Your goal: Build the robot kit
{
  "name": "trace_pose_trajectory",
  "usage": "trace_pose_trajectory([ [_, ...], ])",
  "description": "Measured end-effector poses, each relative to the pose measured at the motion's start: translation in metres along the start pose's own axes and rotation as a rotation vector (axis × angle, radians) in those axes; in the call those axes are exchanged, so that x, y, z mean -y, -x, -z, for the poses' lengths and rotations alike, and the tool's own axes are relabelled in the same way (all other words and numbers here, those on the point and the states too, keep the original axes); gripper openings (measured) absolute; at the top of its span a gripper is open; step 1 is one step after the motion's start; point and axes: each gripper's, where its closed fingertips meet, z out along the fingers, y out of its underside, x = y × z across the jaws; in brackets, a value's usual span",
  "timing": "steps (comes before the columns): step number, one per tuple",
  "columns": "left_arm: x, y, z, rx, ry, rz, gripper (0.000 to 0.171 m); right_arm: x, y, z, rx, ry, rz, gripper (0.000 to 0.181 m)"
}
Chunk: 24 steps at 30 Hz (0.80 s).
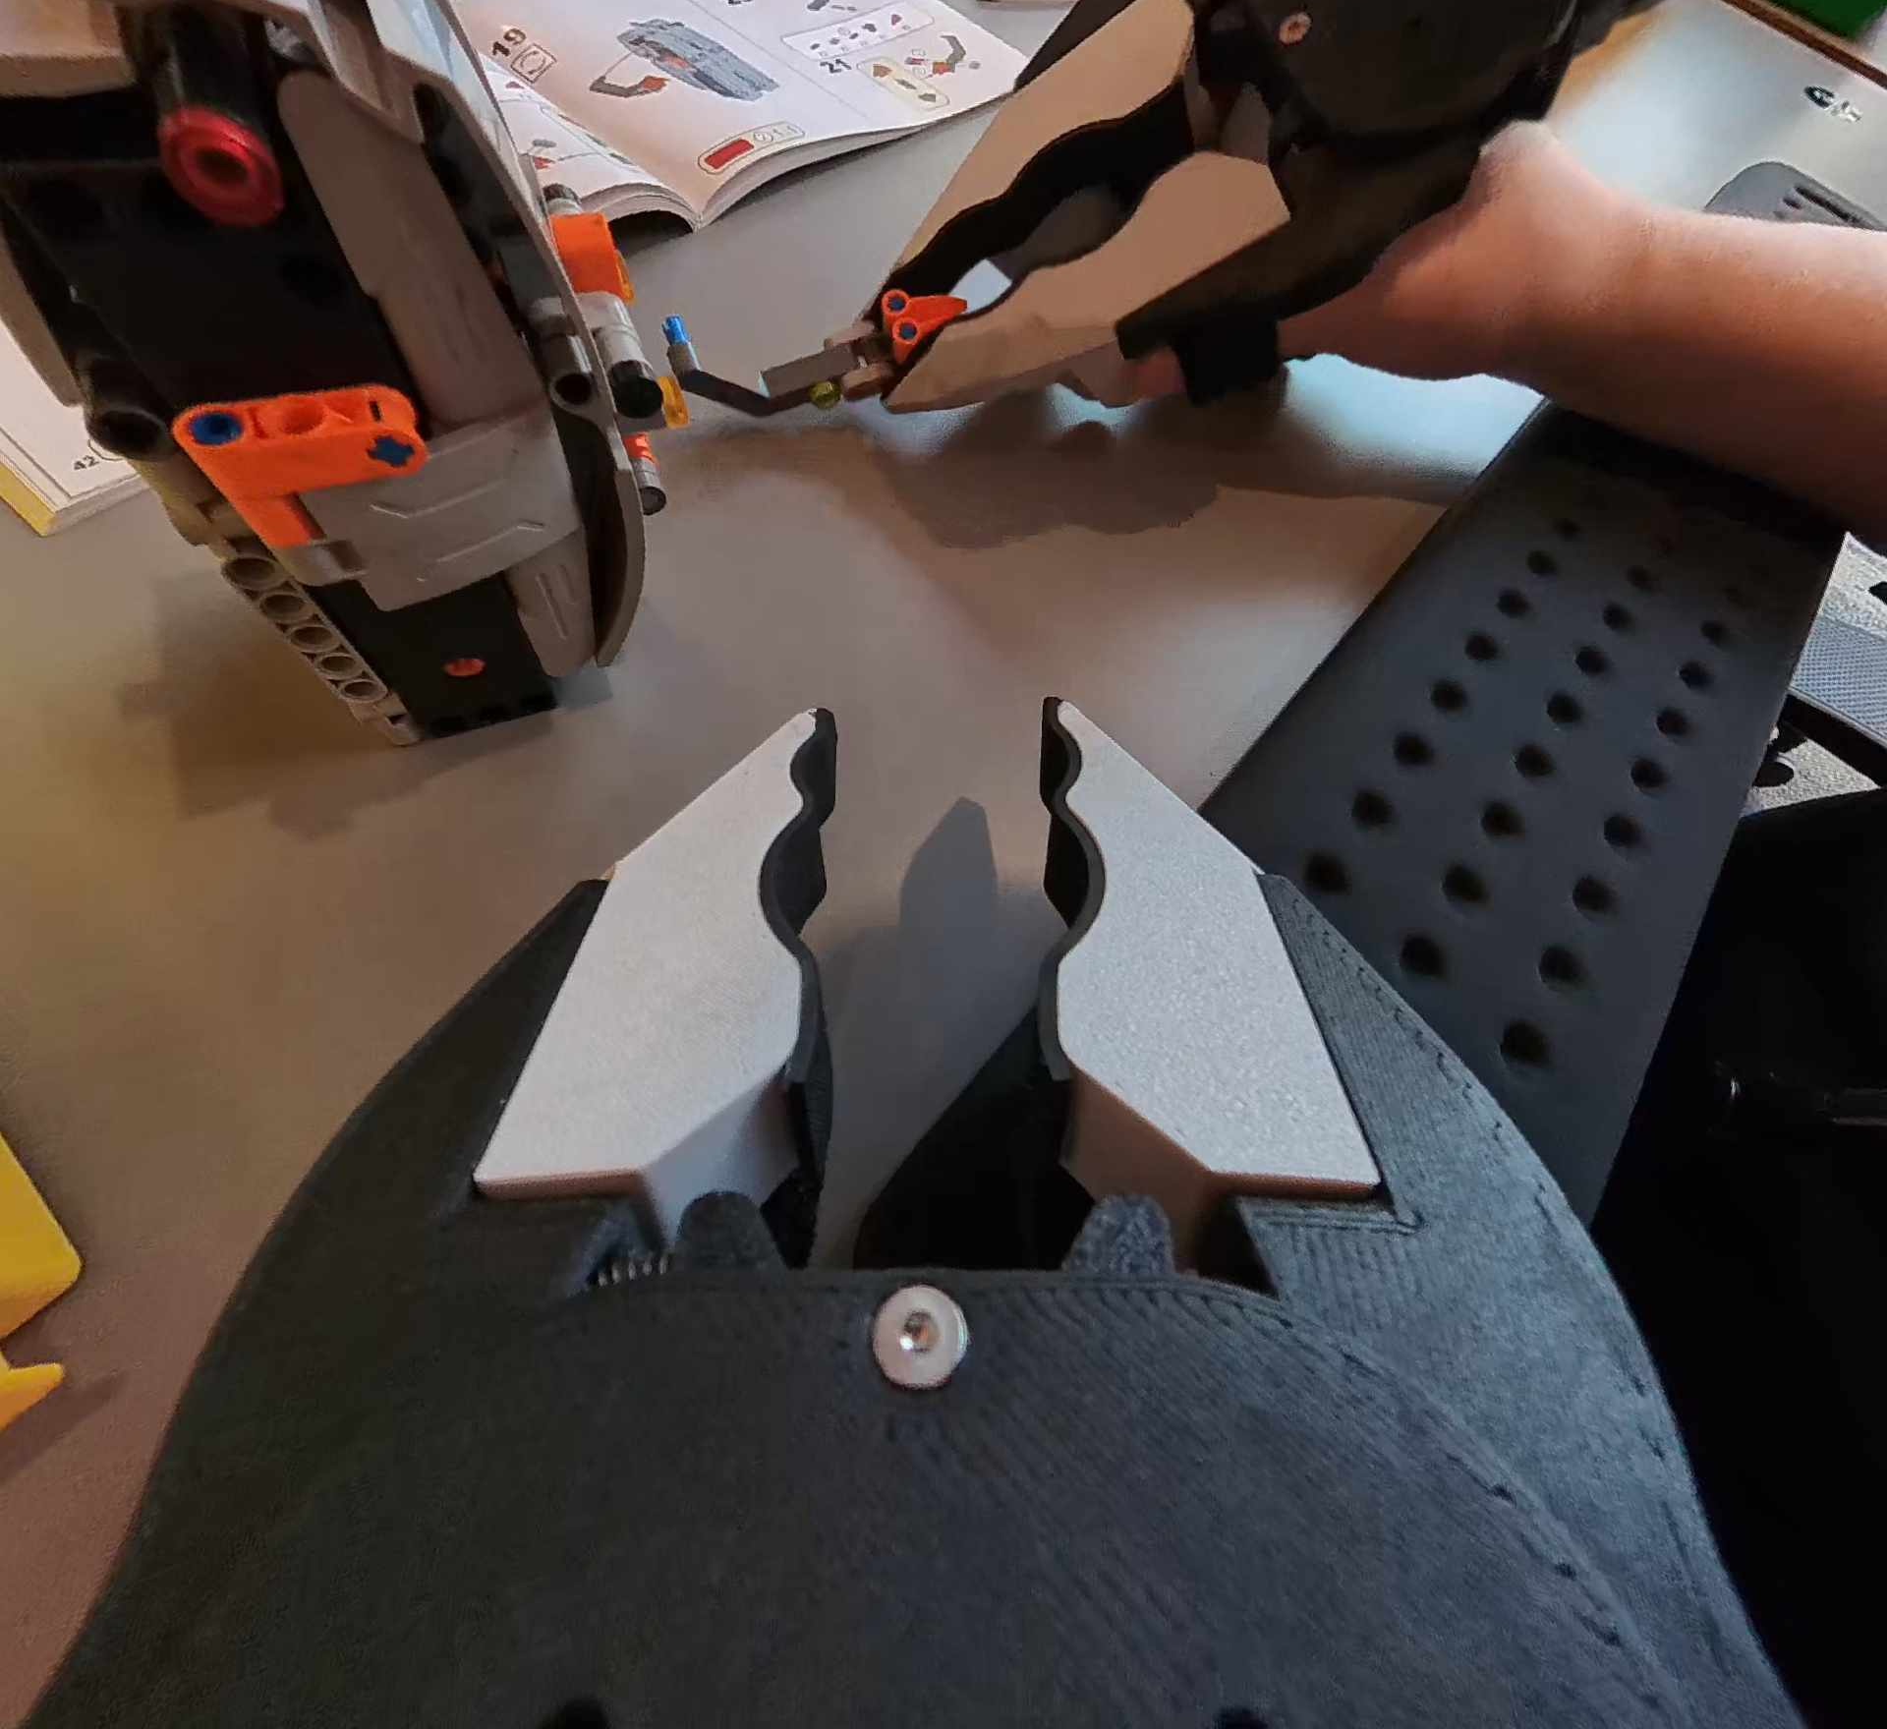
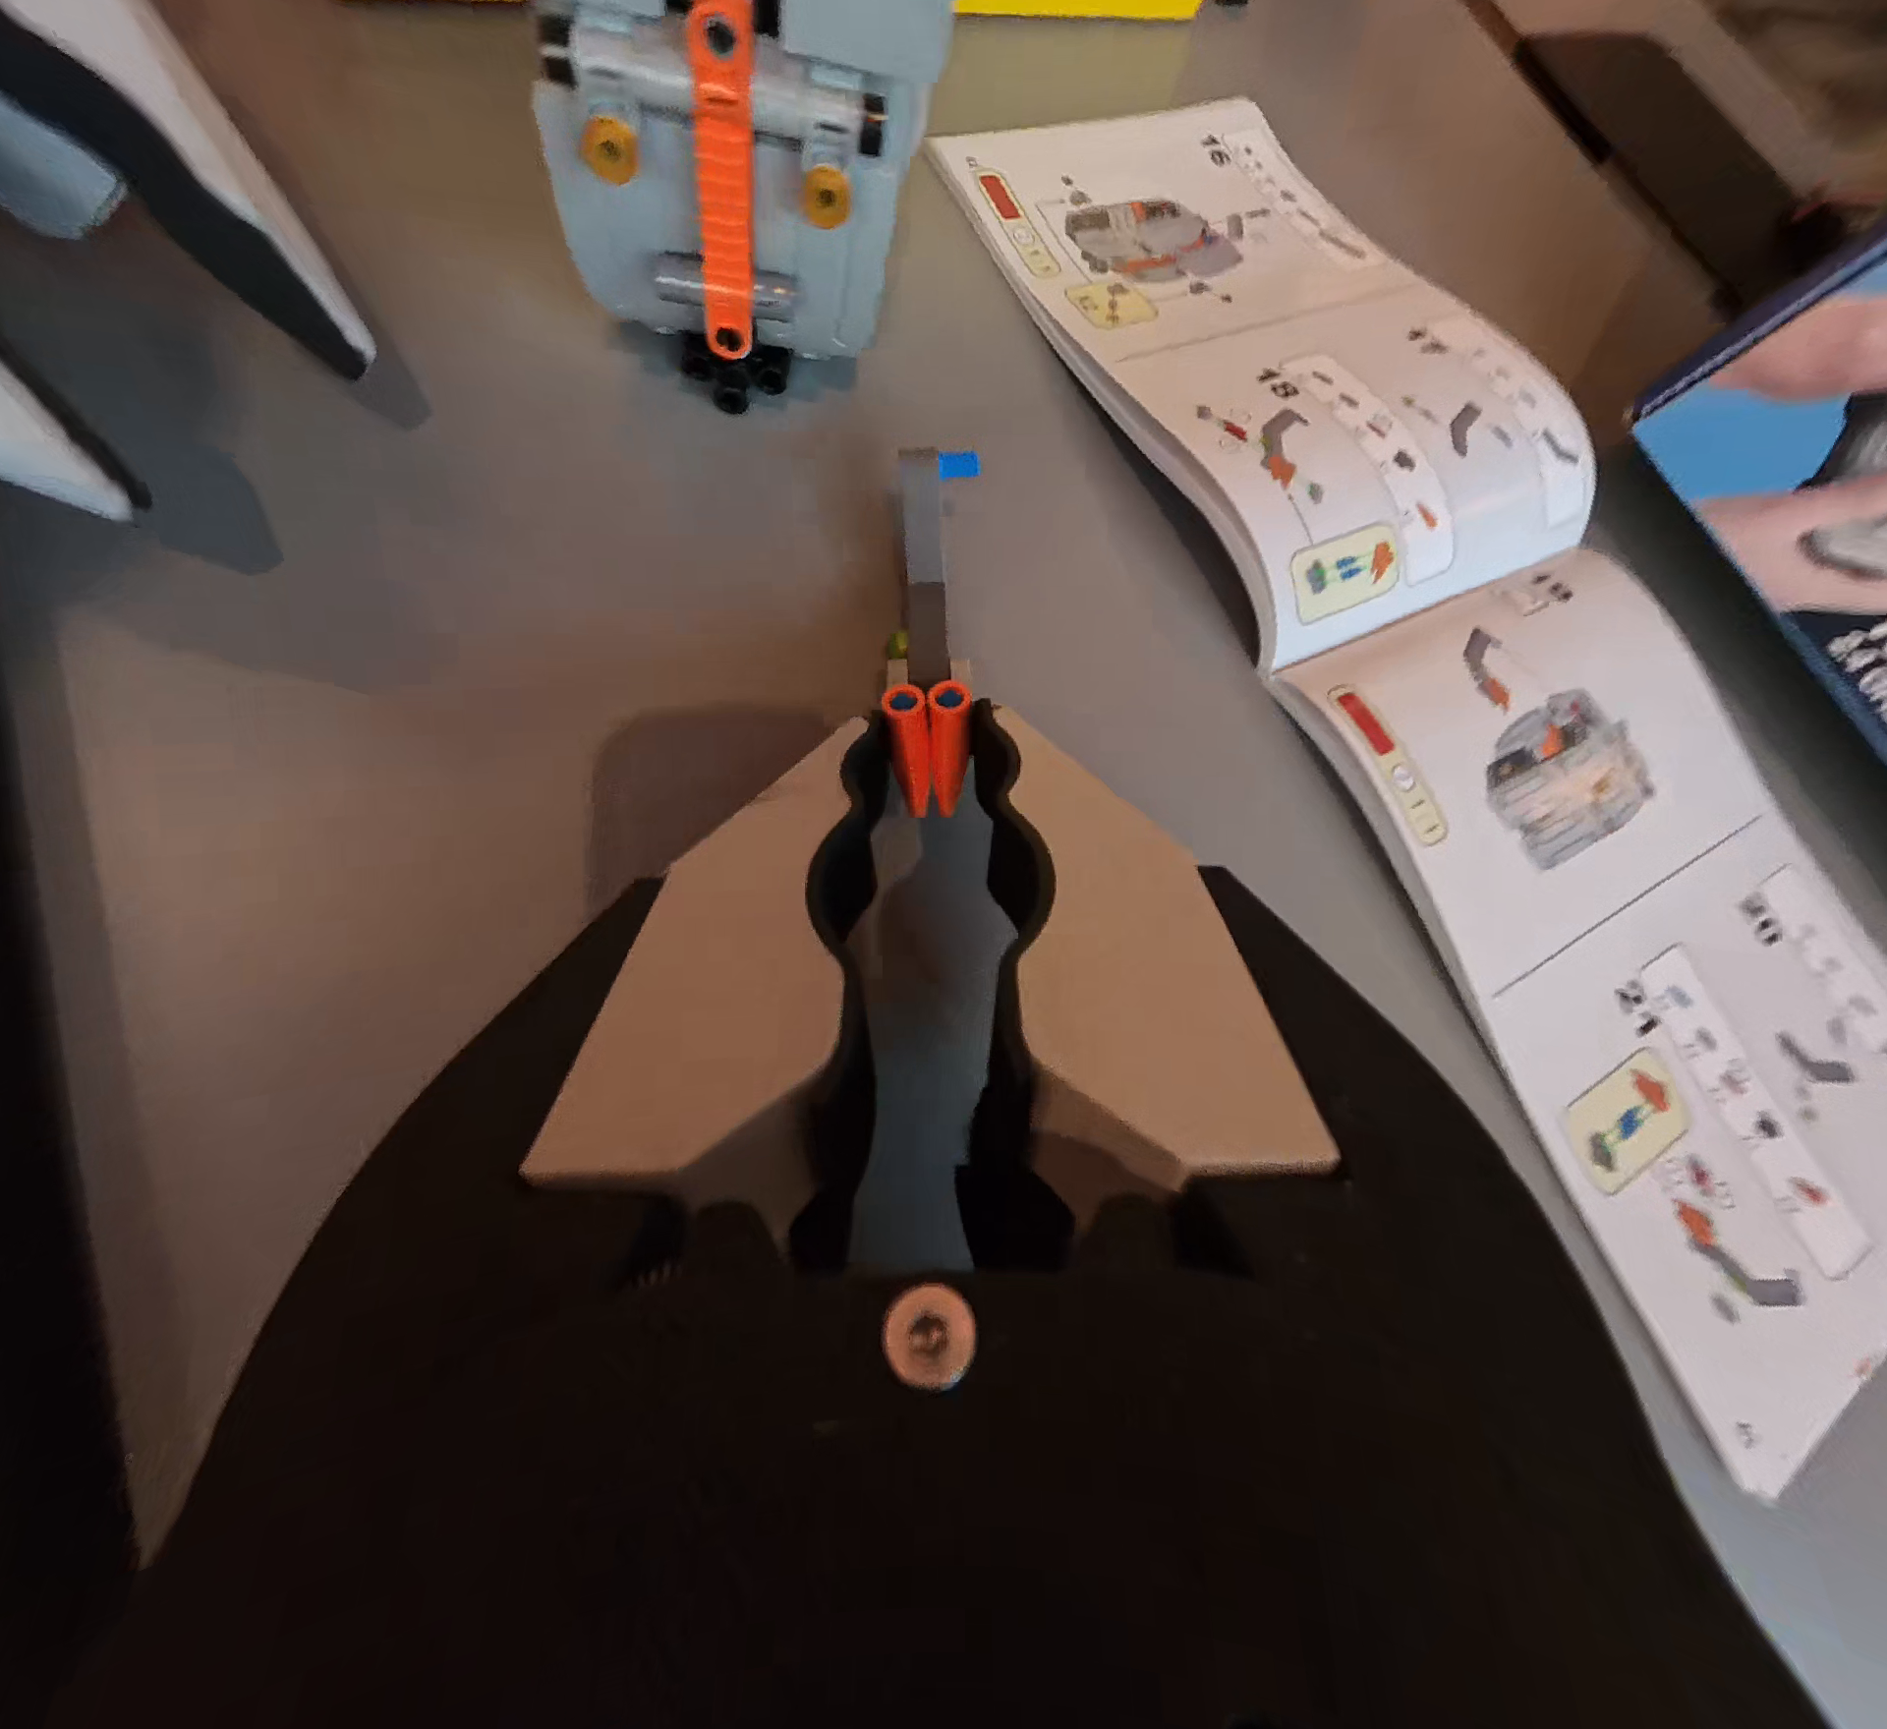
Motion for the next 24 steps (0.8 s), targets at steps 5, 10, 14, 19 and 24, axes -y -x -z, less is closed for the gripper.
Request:
trace_pose_trajectory([
  [5,0.0007,-0.0001,-0.0015,-0.002,-0.001,0.001,0.039,-0.0041,0.005,0.0033,-0.081,0.024,0.323,0.016],
  [10,0.002,-0.0003,-0.0037,-0.012,0.0,0.001,0.039,-0.0025,0.0097,0.004,-0.114,0.032,0.386,0.015],
  [14,0.0021,-0.001,-0.0044,-0.017,0.003,-0.003,0.04,-0.0043,0.0095,0.0022,-0.054,0.035,0.176,0.016],
  [19,0.0014,-0.0005,-0.003,-0.014,0.002,0.001,0.04,-0.0088,0.0046,0.0007,0.014,0.048,-0.04,0.016],
  [24,0.0003,0.0008,-0.0026,-0.007,0.016,0.006,0.041,-0.009,0.0066,-0.0006,0.061,0.052,-0.121,0.022],
])
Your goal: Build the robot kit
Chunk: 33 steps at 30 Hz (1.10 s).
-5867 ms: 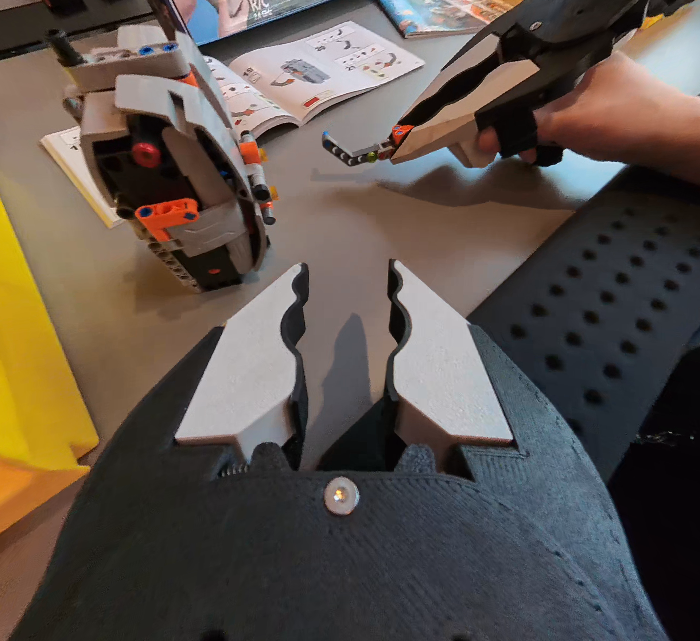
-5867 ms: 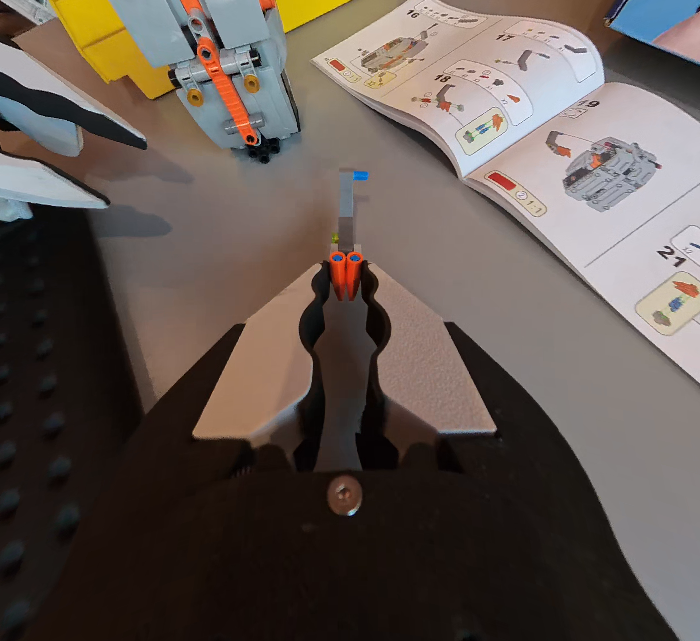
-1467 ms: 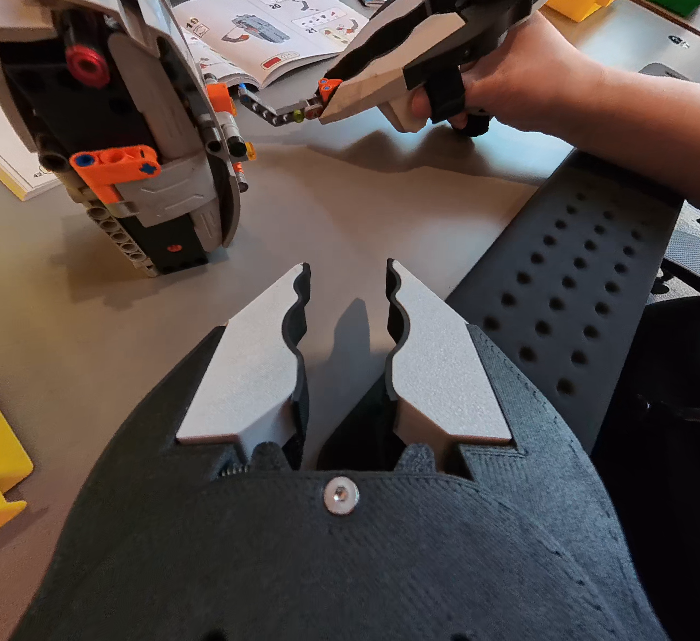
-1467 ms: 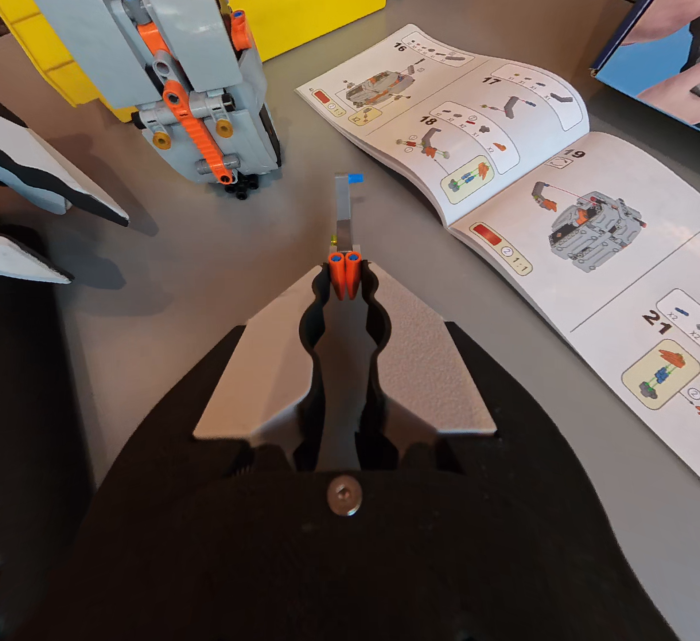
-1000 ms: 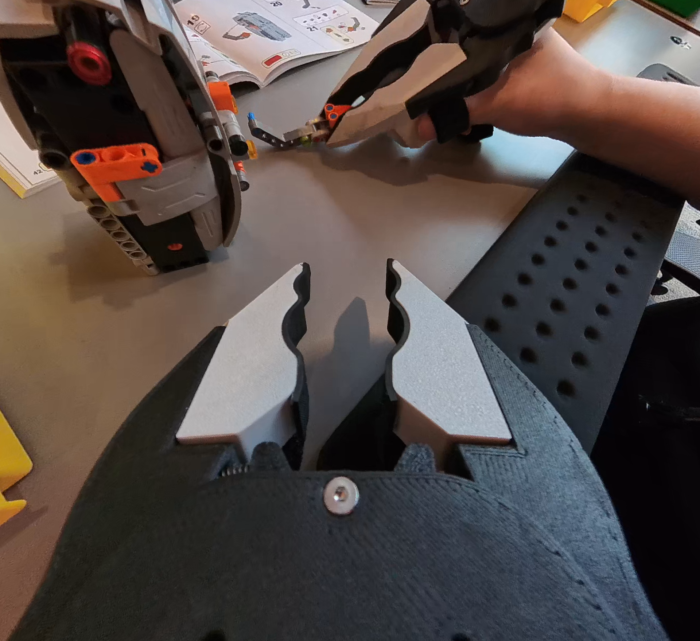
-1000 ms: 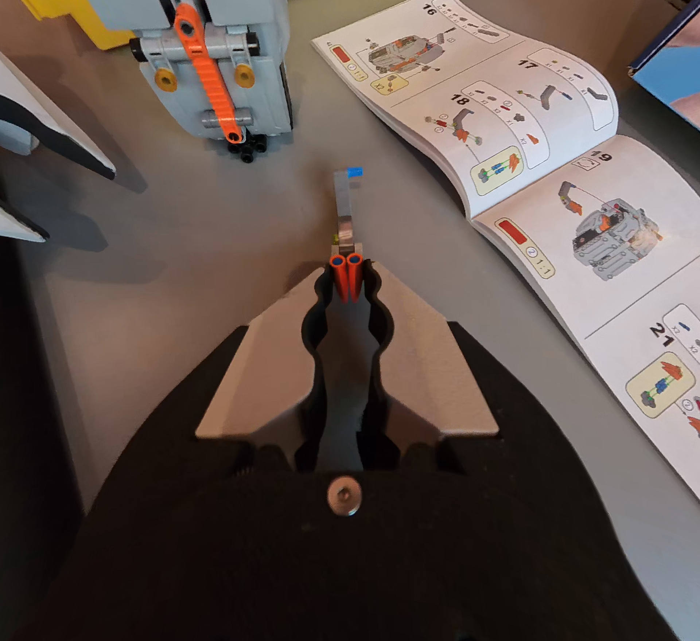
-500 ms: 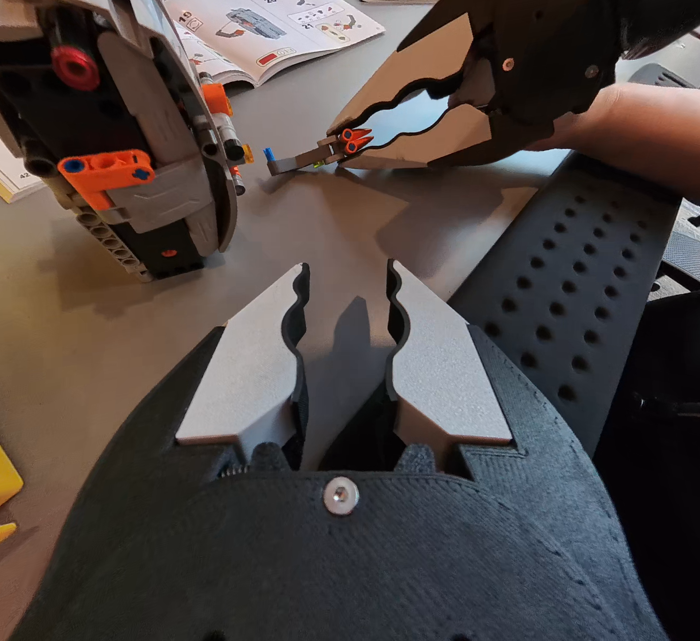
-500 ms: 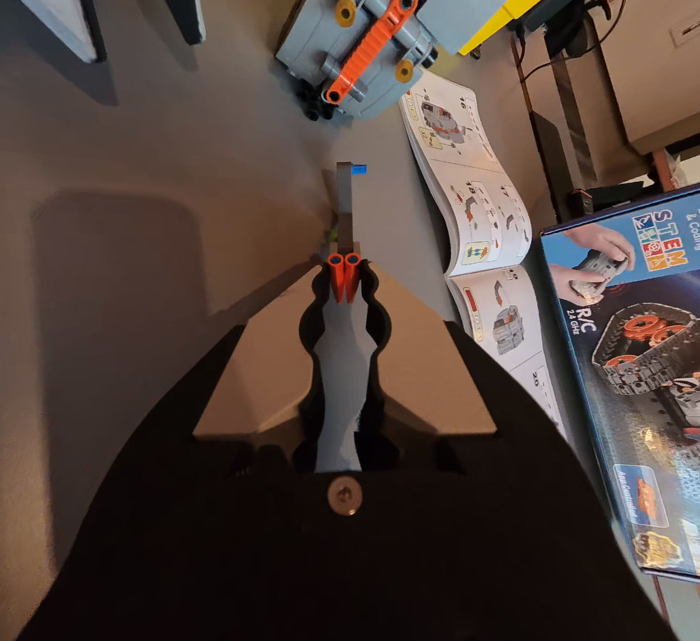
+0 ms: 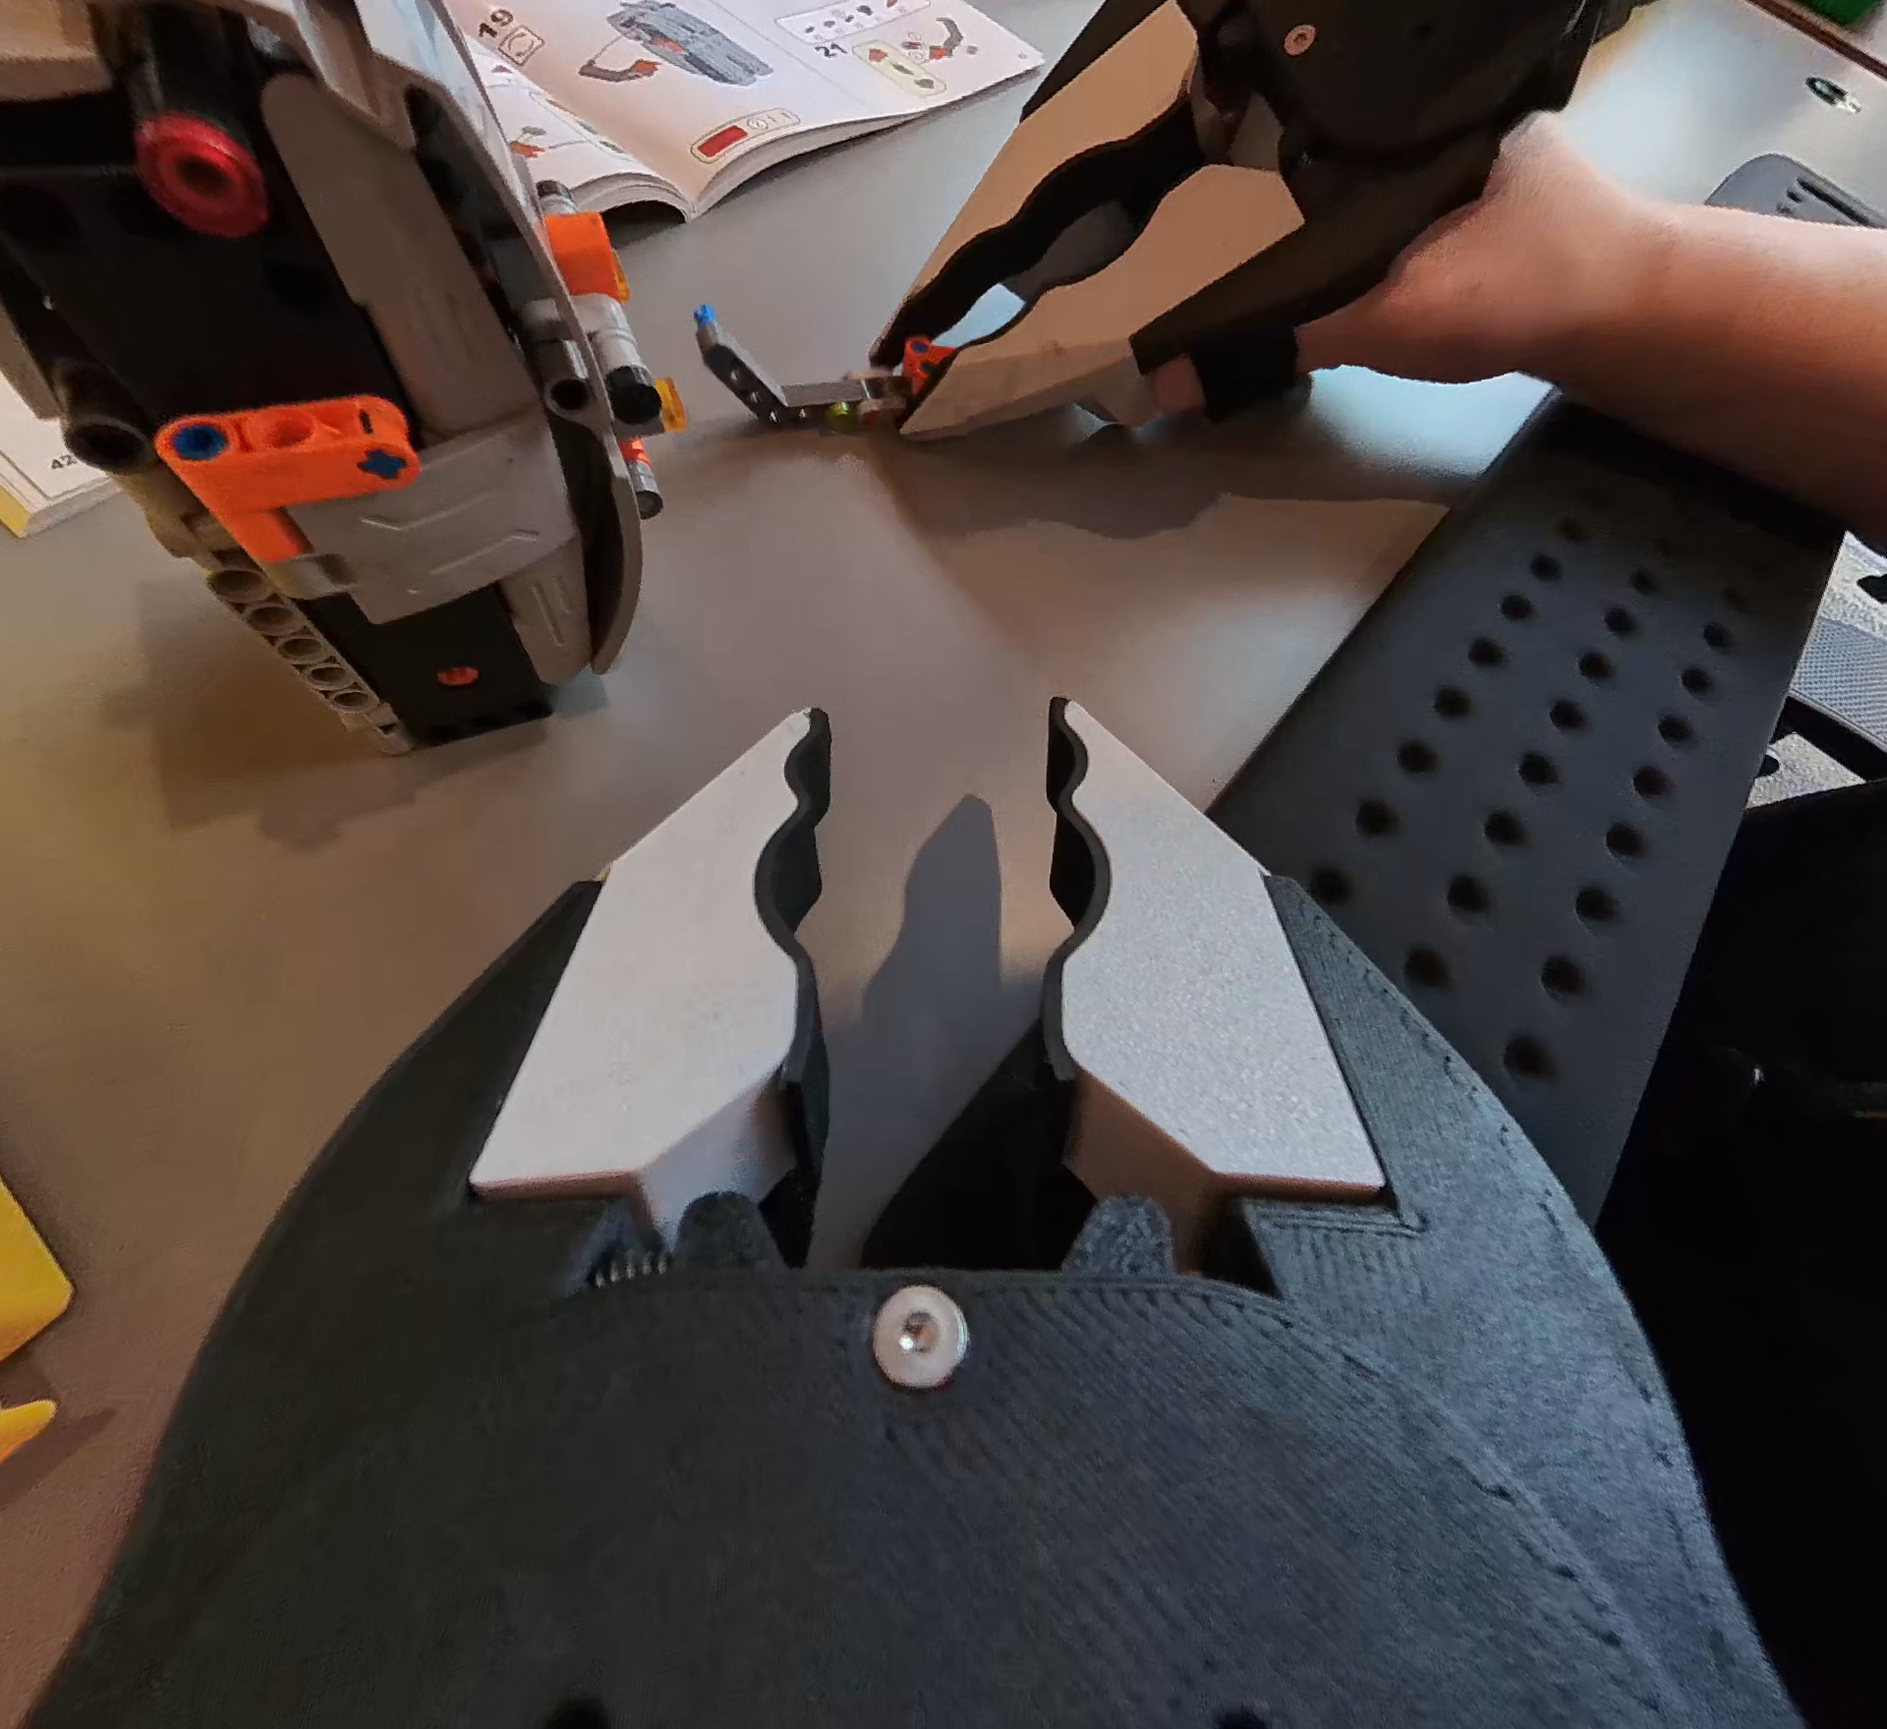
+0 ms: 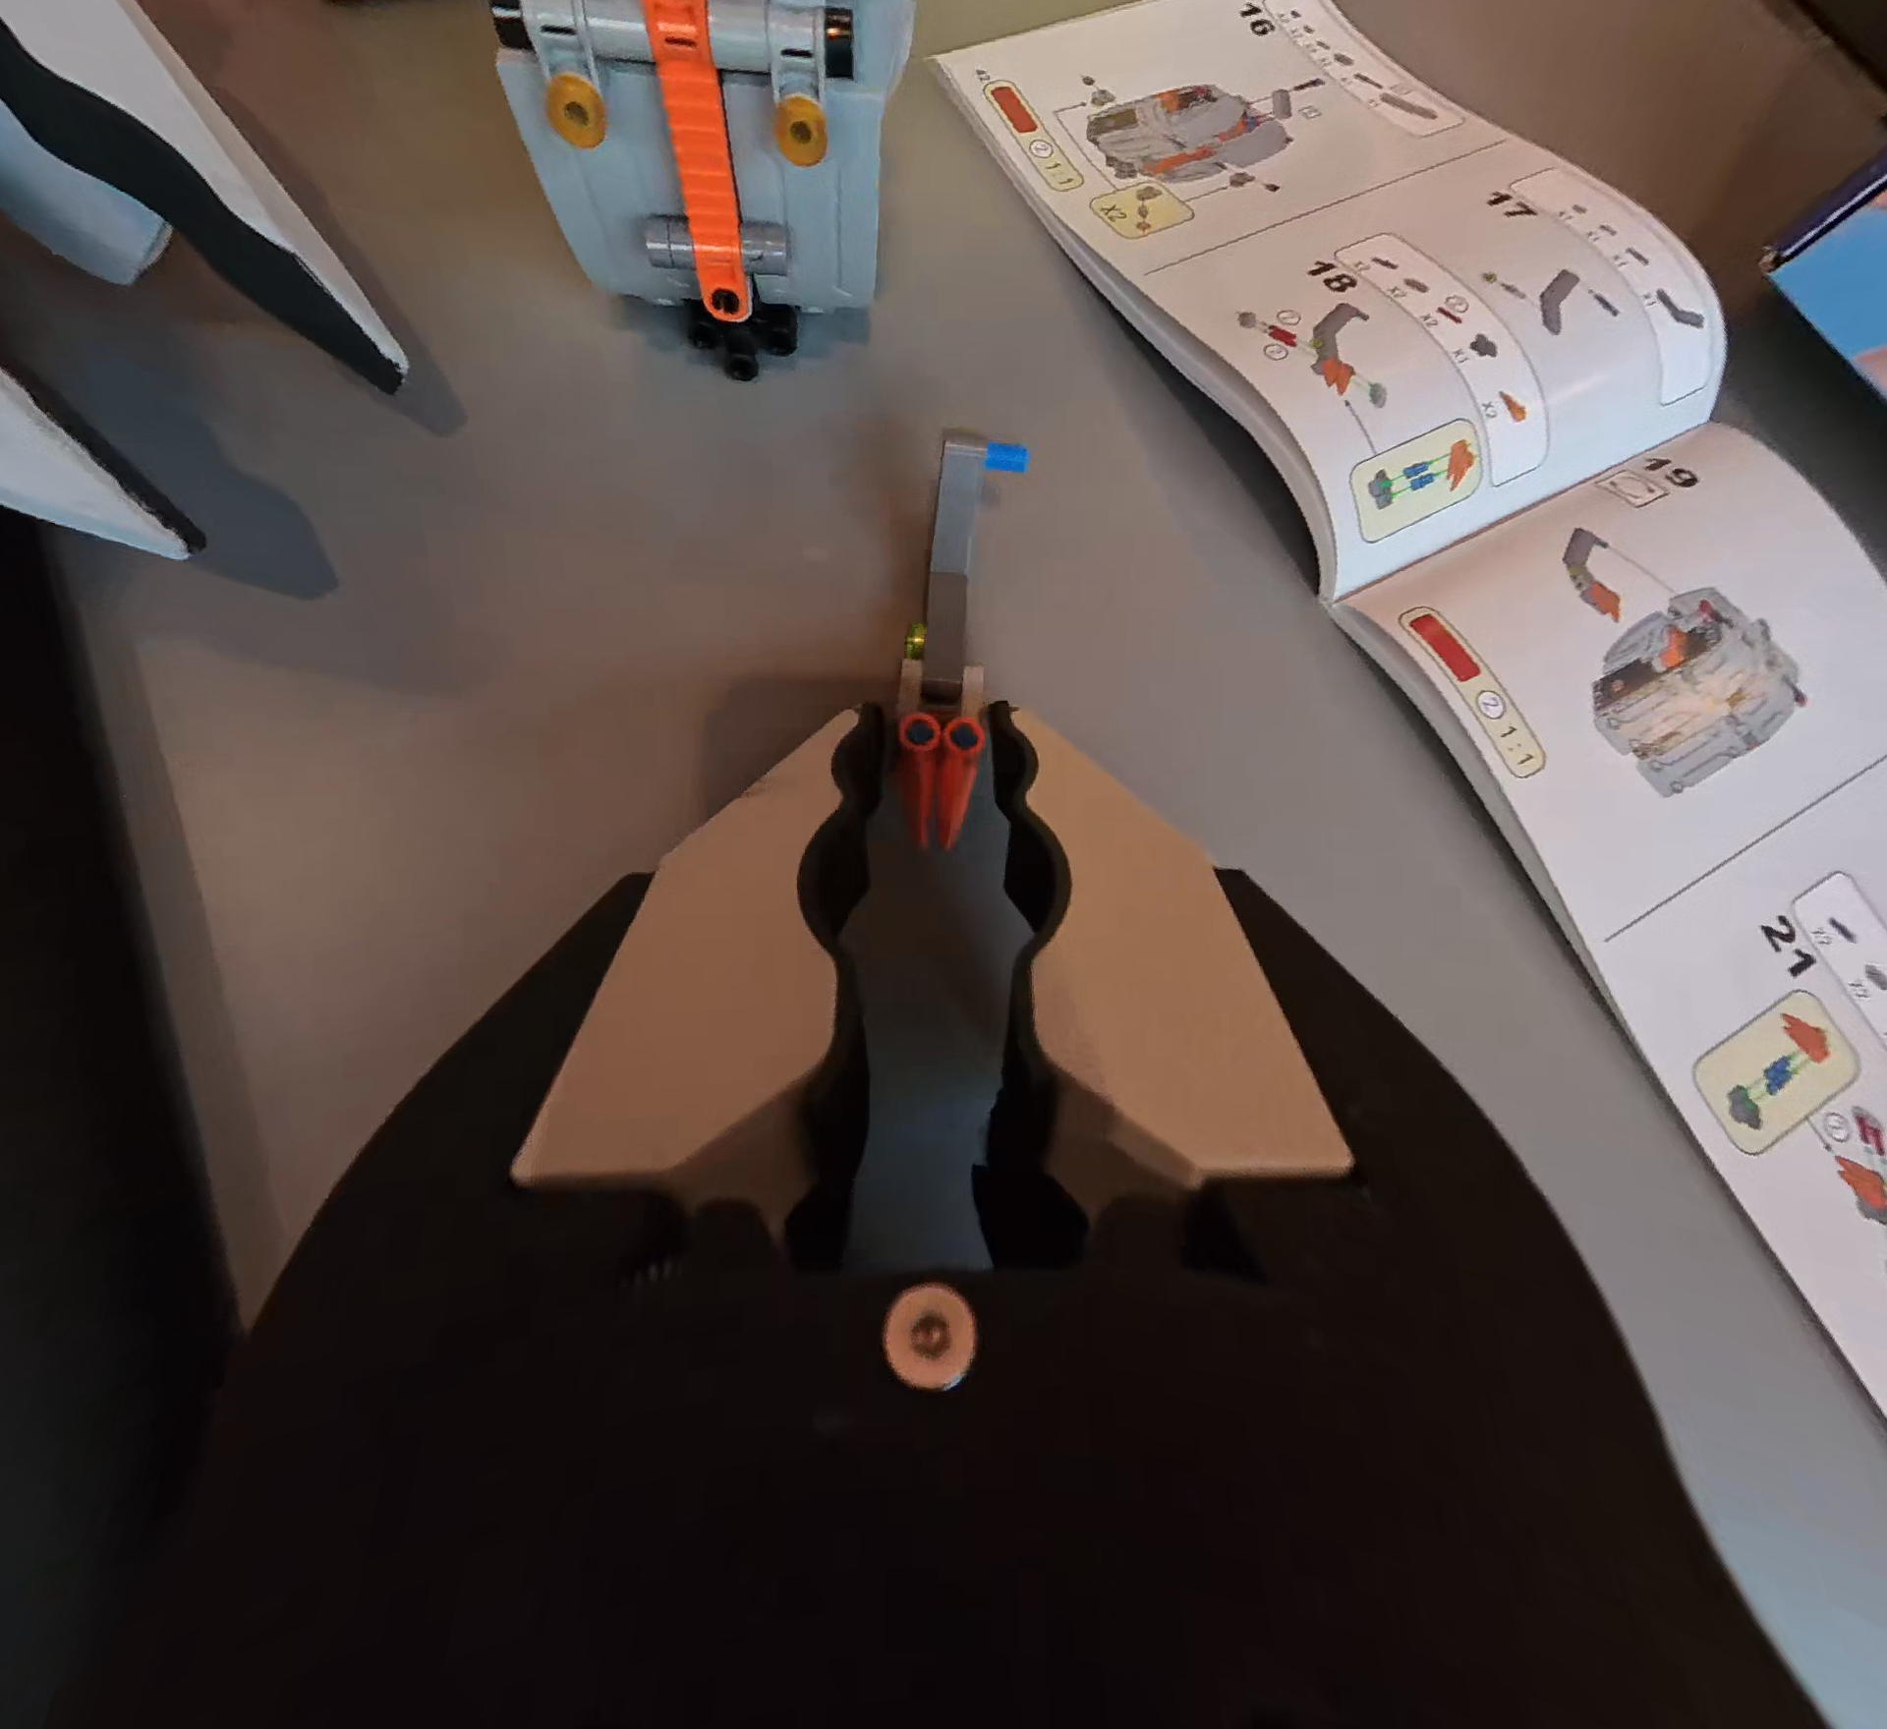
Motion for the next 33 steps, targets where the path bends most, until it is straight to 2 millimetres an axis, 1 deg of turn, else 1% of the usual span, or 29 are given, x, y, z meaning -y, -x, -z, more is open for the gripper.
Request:
trace_pose_trajectory([
  [3,-0.001,0.003,0.001,0.02,0.016,-0.002,0.043,-0.002,0.005,0.003,0.074,0.018,-0.07,0.047],
  [4,-0.001,0.005,0.002,0.03,0.022,-0.002,0.043,-0.001,0.005,0.007,0.094,0.026,-0.101,0.052],
  [6,0.0,0.007,0.006,0.047,0.032,-0.003,0.043,0.012,-0.005,0.026,0.112,-0.009,-0.17,0.055],
  [7,0.001,0.008,0.007,0.054,0.035,-0.004,0.043,0.02,-0.016,0.039,0.095,-0.018,-0.194,0.056],
  [8,0.002,0.008,0.009,0.06,0.038,-0.006,0.043,0.025,-0.033,0.053,0.049,0.01,-0.208,0.056],
  [9,0.003,0.008,0.011,0.066,0.042,-0.007,0.043,0.025,-0.056,0.069,-0.037,0.086,-0.217,0.056],
  [10,0.004,0.008,0.012,0.073,0.047,-0.009,0.043,0.02,-0.079,0.087,-0.146,0.208,-0.217,0.056],
  [11,0.005,0.009,0.013,0.079,0.055,-0.011,0.043,0.014,-0.098,0.109,-0.255,0.352,-0.206,0.055],
  [12,0.005,0.009,0.013,0.088,0.066,-0.012,0.043,0.008,-0.109,0.133,-0.341,0.508,-0.193,0.049],
  [13,0.006,0.01,0.013,0.099,0.078,-0.014,0.043,0.0,-0.107,0.156,-0.37,0.675,-0.18,0.033],
  [14,0.007,0.01,0.013,0.11,0.092,-0.012,0.043,-0.007,-0.098,0.175,-0.364,0.836,-0.149,0.023],
  [15,0.008,0.01,0.014,0.118,0.106,-0.01,0.044,-0.012,-0.091,0.191,-0.369,0.982,-0.079,0.02],
  [16,0.009,0.008,0.014,0.123,0.119,-0.011,0.044,-0.015,-0.084,0.206,-0.362,1.117,0.02,0.008],
  [17,0.01,0.007,0.013,0.13,0.133,-0.014,0.045,-0.019,-0.075,0.219,-0.327,1.246,0.104,0.0],
  [18,0.01,0.006,0.013,0.141,0.148,-0.016,0.045,-0.023,-0.067,0.233,-0.297,1.369,0.162,0.0],
  [20,0.011,0.004,0.012,0.162,0.158,-0.02,0.045,-0.023,-0.065,0.268,-0.359,1.59,0.251,0.0],
  [21,0.013,0.004,0.012,0.173,0.156,-0.021,0.045,-0.023,-0.062,0.281,-0.374,1.664,0.272,0.0],
  [24,0.019,0.01,0.017,0.229,0.158,-0.019,0.043,-0.02,-0.056,0.317,-0.44,1.821,0.342,0.0],
  [26,0.024,0.011,0.022,0.24,0.17,-0.008,0.044,-0.022,-0.05,0.334,-0.435,1.887,0.388,0.0],
  [31,0.034,0.015,0.035,0.304,0.215,-0.043,0.045,-0.039,-0.039,0.355,-0.361,1.952,0.466,0.0],
  [33,0.039,0.013,0.036,0.317,0.208,-0.05,0.045,-0.044,-0.038,0.361,-0.348,1.963,0.454,0.0],
])
